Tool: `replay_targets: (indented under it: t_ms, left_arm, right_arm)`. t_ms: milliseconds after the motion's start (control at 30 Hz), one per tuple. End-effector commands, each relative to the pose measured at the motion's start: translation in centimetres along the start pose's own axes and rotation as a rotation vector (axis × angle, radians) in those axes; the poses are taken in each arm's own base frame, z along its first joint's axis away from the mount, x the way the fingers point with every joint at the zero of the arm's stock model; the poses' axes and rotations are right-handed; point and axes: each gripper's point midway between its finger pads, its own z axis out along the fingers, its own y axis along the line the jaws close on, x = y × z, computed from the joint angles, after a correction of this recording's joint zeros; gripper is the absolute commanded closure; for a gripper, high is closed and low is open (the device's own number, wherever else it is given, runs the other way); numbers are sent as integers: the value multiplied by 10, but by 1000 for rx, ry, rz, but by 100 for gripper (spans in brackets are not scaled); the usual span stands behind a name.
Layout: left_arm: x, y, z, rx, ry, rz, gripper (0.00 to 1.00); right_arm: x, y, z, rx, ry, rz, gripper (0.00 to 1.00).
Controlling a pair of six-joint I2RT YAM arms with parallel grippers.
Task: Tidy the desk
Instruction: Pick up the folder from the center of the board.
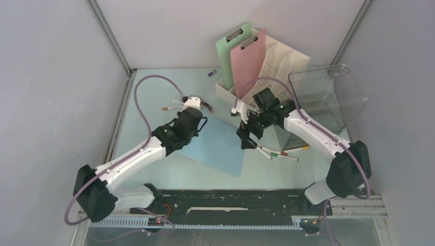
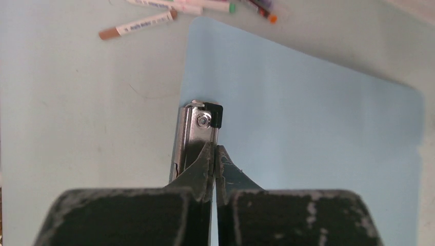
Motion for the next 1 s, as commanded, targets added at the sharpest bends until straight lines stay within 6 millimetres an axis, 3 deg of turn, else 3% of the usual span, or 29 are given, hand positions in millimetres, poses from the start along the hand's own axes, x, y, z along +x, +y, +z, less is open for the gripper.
replay_targets:
  t_ms: [0,200,400,567,733,833,967]
  left_arm:
    - [-38,12,-19,3,-169,11,100]
    - [-51,16,-32,33,-241,28,100]
    - [-64,21,-44,46,-302,50,100]
    - [-67,20,-46,54,-308,74,100]
    - [-49,25,-39,37,-276,28,98]
    - [-21,33,-24,12,-227,-60,70]
    - [18,36,-2,97,-129,-260,50]
  right_arm:
    - [-68,-22,-14,5,-142,-34,2]
    - [-118,-38,4,-115,-199,26,2]
    - [-148,-47,17,-235,-246,62,2]
    - [-164,-60,34,-287,-281,70,3]
    - [-156,-63,45,-308,-245,114,4]
    - [-145,-55,49,-328,-231,130,5]
    - [-132,-45,52,-366,-224,160,5]
